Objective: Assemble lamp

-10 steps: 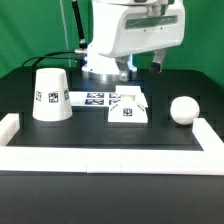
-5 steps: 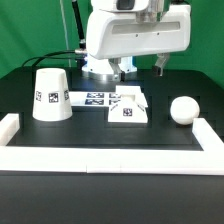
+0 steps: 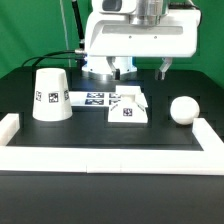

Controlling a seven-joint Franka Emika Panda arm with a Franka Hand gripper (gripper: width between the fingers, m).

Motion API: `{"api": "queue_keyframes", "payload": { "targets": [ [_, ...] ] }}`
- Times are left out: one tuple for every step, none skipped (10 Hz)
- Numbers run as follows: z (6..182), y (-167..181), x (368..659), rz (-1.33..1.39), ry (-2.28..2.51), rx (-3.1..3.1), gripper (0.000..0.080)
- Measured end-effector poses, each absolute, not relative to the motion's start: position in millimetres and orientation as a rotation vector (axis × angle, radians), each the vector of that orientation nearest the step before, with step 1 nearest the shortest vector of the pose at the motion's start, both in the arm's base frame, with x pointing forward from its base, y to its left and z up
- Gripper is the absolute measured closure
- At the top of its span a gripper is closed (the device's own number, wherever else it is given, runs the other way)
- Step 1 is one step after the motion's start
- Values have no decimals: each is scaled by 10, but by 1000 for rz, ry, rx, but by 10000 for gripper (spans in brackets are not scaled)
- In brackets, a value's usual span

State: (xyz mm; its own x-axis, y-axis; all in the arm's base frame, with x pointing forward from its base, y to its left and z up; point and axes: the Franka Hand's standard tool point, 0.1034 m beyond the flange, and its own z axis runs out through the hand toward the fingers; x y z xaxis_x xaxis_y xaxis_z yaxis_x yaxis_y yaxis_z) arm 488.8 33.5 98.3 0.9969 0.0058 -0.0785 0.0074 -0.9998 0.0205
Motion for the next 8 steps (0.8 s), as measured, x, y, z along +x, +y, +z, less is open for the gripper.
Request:
{"api": "queue_keyframes", "payload": {
  "targets": [
    [951, 324, 4853, -123, -27, 3123, 100],
    [895, 286, 4784, -127, -53, 3127, 100],
    [842, 240, 4710, -139, -44, 3125, 100],
    [834, 237, 4698, -143, -41, 3128, 100],
    [833, 245, 4701, -143, -39, 3128, 100],
    [830, 246, 4699, -144, -38, 3128, 100],
    [827, 246, 4697, -145, -38, 3128, 100],
    [823, 235, 4671, -150, -34, 3135, 100]
  ]
}}
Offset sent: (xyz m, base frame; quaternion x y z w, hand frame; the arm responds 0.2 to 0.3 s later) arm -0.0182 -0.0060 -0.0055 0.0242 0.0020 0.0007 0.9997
